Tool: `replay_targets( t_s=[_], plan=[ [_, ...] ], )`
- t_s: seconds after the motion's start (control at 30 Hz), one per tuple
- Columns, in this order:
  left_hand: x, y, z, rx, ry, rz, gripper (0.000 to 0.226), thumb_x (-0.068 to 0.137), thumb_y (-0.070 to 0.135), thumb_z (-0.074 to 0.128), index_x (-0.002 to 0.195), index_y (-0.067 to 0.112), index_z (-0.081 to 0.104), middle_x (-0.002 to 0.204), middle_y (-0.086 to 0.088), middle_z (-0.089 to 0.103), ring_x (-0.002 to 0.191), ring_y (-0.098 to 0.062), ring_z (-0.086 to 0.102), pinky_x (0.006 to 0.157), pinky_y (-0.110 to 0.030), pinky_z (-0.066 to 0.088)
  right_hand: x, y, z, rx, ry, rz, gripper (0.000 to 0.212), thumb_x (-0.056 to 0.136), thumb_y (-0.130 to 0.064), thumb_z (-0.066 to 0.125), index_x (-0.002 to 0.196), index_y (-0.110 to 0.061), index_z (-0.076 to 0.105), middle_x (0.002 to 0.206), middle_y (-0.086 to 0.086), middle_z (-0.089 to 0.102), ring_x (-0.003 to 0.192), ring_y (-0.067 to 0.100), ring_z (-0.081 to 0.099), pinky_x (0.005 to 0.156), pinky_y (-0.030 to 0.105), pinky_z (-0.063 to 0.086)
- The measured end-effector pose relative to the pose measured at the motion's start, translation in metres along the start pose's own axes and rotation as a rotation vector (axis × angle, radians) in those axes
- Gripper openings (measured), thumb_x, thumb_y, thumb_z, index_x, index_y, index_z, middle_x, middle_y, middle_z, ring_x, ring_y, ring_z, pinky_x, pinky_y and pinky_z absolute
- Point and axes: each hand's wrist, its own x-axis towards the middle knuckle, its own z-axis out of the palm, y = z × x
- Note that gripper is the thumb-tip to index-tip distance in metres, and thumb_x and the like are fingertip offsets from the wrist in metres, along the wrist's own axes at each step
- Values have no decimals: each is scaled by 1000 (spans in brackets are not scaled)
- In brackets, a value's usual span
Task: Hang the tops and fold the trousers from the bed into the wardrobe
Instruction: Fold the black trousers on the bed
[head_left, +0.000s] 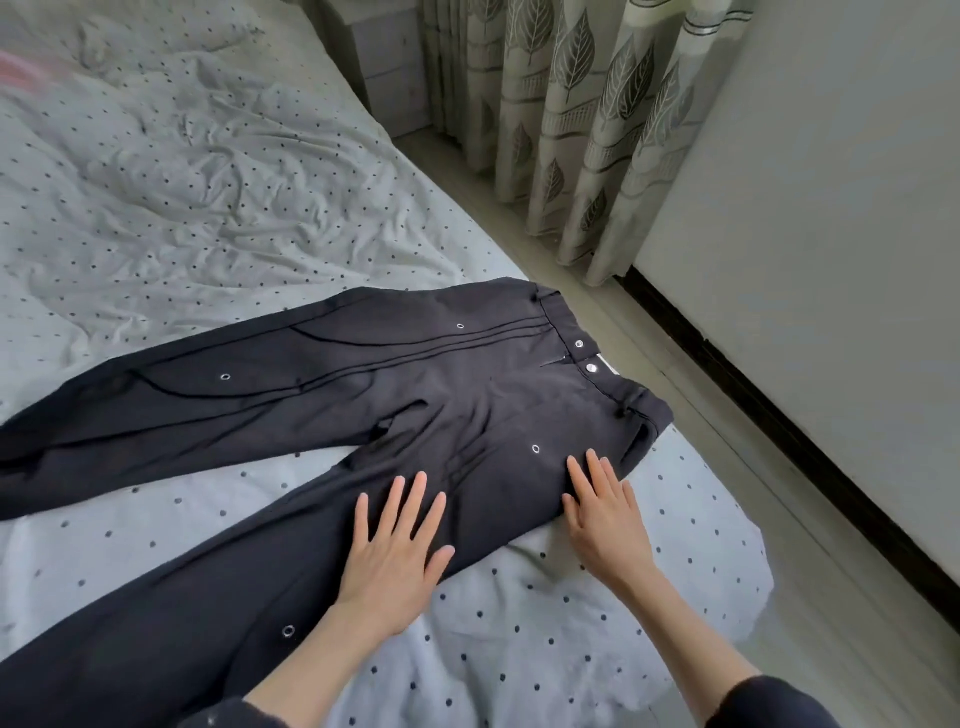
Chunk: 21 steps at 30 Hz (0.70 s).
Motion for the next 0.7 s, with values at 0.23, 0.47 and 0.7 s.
replay_targets(
  t_s=[0.23,0.47,0.7],
  plan=[
    [-26,14,20,10,137,-33,108,55,45,84,142,14,28,140,-11,47,126,-32,47,94,-59,39,3,31,16,-258,170,-207,83,63,-18,78,136,-15,39,137,13,50,127,32,47,104,52,35],
    [-23,31,21,52,259,-220,89,58,20,87,132,17,39,132,-14,55,117,-33,57,85,-57,47,36,31,3,-359,298,-464,83,50,-4,82,129,-13,55,131,18,54,119,36,53,97,56,43],
    [-17,25,7,53,539,-228,29,84,23,65,110,15,53,98,-6,64,90,-27,65,78,-41,52,49,33,-6,-312,332,-498,87,45,1,80,125,-12,49,127,15,56,115,32,56,85,46,50]
  ],
)
